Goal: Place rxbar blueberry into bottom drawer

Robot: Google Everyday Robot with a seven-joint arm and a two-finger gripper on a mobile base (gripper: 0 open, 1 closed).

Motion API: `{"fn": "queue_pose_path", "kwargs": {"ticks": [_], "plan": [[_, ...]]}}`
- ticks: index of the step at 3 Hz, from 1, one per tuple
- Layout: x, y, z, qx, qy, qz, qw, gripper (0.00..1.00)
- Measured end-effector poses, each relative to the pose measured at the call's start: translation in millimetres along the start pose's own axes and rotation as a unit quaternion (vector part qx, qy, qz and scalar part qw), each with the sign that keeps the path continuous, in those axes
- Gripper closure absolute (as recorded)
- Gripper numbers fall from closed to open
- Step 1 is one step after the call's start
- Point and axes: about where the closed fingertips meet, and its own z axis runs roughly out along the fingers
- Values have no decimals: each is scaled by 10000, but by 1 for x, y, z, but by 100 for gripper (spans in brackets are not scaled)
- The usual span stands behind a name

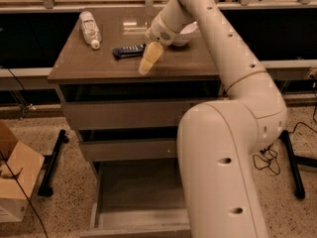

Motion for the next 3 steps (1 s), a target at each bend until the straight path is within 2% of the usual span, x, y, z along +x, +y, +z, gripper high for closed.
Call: {"fn": "queue_pose_path", "kwargs": {"ticks": [1,3], "plan": [[-4,-6,28,-194,-253,34,9995,0],[-22,-9,43,-268,-450,-112,9986,0]]}}
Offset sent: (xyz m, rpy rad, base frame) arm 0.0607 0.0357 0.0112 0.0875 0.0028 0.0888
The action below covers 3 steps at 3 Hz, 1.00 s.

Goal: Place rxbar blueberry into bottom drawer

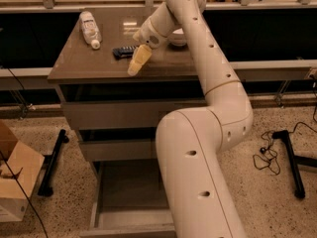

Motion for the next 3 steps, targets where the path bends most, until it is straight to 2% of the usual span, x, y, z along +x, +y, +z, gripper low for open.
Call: {"fn": "queue_pose_path", "kwargs": {"ticks": [1,3], "plan": [[2,3,10,-133,-35,84,9999,18],[3,6,13,-230,-40,150,9996,63]]}}
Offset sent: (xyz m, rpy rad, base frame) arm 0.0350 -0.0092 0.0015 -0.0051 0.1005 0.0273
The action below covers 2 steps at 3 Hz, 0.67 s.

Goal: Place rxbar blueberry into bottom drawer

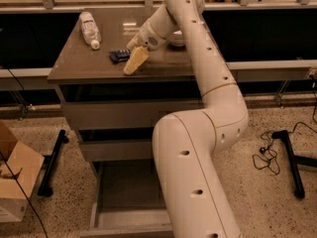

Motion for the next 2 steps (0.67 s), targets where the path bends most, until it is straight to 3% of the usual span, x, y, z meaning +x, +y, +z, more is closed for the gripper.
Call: {"fn": "queue_pose_path", "kwargs": {"ticks": [1,2], "plan": [[-5,1,-5,1,0,0,10000,87],[-8,2,-9,3,-1,0,10000,100]]}}
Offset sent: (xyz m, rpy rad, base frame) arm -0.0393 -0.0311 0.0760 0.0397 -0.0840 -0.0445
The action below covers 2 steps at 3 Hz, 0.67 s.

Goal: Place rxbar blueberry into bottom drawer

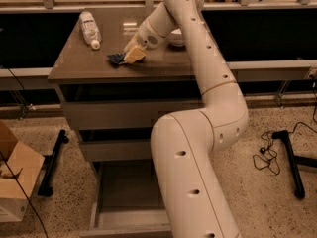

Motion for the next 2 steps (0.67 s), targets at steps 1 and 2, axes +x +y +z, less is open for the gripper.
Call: {"fn": "queue_pose_path", "kwargs": {"ticks": [1,2], "plan": [[-1,2,0,2,0,0,10000,100],[-1,2,-1,3,0,0,10000,100]]}}
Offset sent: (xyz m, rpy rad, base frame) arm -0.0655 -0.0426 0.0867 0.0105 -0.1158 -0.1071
